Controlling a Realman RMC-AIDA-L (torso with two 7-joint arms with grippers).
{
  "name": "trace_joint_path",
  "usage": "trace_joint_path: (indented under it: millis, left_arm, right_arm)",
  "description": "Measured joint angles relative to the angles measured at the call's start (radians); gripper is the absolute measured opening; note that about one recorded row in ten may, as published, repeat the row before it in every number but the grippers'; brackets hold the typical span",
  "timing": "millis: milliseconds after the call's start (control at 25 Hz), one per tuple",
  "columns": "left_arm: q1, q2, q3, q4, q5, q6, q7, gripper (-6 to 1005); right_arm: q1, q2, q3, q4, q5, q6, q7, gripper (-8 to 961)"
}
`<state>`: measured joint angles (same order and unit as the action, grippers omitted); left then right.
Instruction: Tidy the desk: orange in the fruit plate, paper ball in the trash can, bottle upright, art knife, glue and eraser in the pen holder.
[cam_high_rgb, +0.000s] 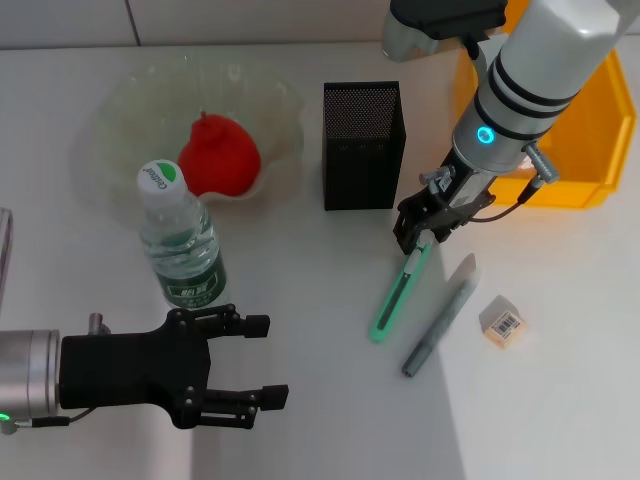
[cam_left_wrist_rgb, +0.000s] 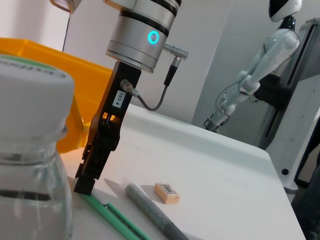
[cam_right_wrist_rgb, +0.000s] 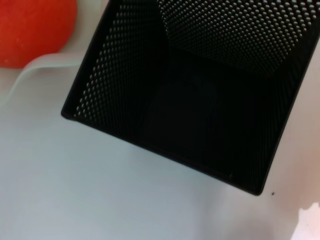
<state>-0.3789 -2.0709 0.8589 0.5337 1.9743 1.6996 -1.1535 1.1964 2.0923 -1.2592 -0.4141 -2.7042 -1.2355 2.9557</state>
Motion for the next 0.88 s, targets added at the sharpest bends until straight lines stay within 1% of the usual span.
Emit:
trace_joint_path:
  millis: [120,320,880]
  left_arm:
    - [0.000,0.000,0.000,0.000,0.000,0.000,0.000,860]
    - [0.000,0.000,0.000,0.000,0.000,0.000,0.001,860]
    - [0.000,0.000,0.001,-0.001,0.000,-0.009,0.002,859]
  right_arm:
    - [0.000,0.000,-0.002,0.000,0.000,0.000,0.000,470]
    - [0.000,0.000,-0.002,-0.005,0.001,0.004,0.000,288]
    - [-0.007,0.000,0.007,-0.015,0.027,-0.003,0.000,289]
